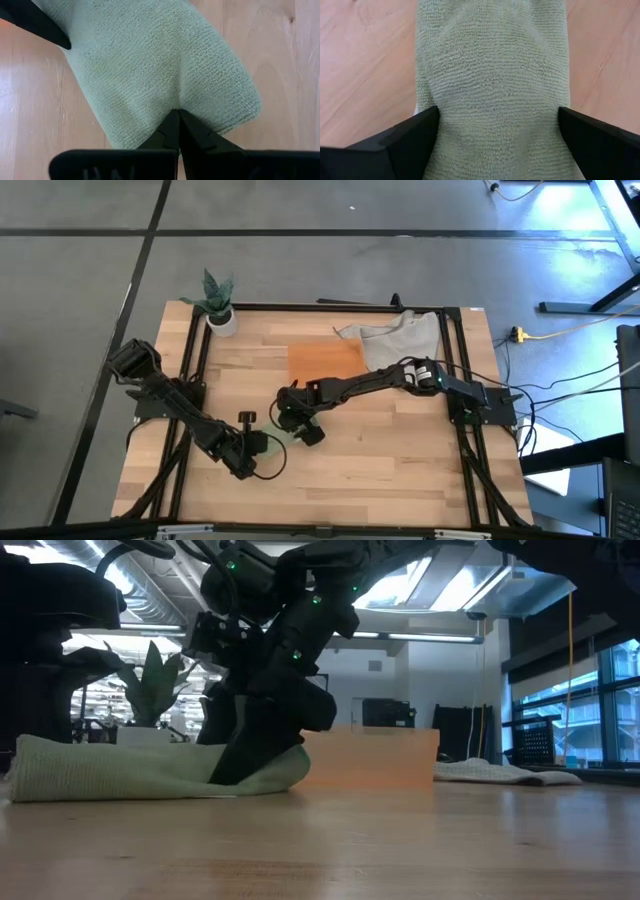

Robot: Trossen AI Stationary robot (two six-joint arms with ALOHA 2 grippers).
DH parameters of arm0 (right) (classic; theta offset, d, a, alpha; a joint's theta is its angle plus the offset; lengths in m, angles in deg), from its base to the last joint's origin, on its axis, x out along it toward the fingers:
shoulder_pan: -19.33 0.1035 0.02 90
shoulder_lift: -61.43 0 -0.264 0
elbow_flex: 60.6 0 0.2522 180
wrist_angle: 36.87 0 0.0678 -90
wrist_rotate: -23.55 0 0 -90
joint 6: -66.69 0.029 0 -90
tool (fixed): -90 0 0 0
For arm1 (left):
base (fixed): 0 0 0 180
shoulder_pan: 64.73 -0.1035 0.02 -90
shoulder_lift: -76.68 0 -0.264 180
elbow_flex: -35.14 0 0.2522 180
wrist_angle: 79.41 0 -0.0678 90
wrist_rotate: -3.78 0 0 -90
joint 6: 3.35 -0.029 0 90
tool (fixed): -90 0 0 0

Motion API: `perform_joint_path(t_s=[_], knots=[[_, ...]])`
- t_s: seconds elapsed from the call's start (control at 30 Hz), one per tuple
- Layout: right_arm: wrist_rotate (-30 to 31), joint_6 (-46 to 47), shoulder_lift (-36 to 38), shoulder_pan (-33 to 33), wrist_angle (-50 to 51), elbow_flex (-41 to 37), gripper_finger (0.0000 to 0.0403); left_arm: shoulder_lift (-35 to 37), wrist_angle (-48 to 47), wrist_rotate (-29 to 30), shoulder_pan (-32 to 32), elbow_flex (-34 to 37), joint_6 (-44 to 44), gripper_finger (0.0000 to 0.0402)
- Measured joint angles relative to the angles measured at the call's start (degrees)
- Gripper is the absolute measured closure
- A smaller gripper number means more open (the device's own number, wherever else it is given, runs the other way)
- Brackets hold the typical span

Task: Roll microfiber towels into tight, uniform cylinder then place into a basket
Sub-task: Put the green microfiber towel into the orange bin

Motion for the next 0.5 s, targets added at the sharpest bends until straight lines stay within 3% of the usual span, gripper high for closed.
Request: perform_joint_path(t_s=[0.5], knots=[[-0.56, -0.08, -0.09, -0.09, -0.71, 0.00, 0.0003, 0.00, -0.02, -0.02, 0.00, 0.00, 0.00, 0.0401]])
